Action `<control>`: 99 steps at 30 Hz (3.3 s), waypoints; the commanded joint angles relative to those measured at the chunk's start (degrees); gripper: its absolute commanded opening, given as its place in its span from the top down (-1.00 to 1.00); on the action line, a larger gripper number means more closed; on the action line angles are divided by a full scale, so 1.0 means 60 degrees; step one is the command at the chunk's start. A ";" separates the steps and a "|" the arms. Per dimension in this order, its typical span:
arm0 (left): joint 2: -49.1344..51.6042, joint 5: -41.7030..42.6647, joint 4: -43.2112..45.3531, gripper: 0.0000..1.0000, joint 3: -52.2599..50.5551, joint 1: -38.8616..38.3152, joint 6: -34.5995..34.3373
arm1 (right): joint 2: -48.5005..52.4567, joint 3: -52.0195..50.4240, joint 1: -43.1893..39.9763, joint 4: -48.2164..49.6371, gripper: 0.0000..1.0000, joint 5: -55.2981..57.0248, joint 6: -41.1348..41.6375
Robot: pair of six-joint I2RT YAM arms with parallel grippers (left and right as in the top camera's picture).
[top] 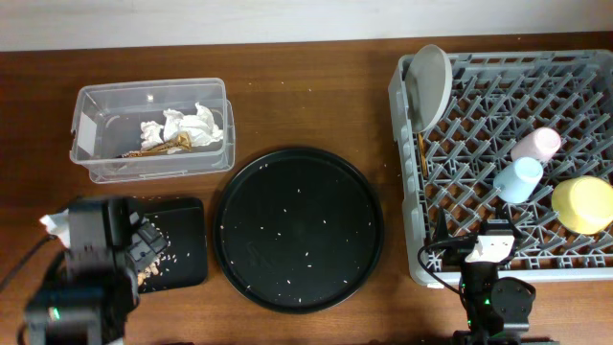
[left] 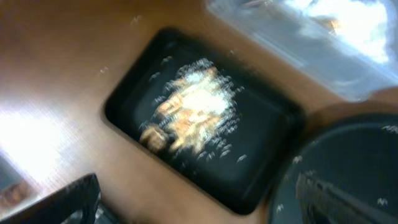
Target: Sort waste into correct bins and load items into the dishwasher rack
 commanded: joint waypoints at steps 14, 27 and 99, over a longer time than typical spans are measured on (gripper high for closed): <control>-0.4798 0.5115 0.9154 -0.99 -0.8094 -0.0062 0.3585 | -0.0073 -0.0051 -0.0073 -0.0044 -0.97 -0.0084 -0.0069; -0.7111 0.4765 1.1602 -0.99 -1.0072 -0.0055 0.3588 | -0.0073 -0.0051 -0.0073 -0.0044 -0.97 -0.0084 -0.0069; -0.8262 0.3439 1.1489 -0.99 -1.0579 -0.0055 0.5799 | -0.0073 -0.0051 -0.0073 -0.0047 -0.97 -0.0087 -0.0069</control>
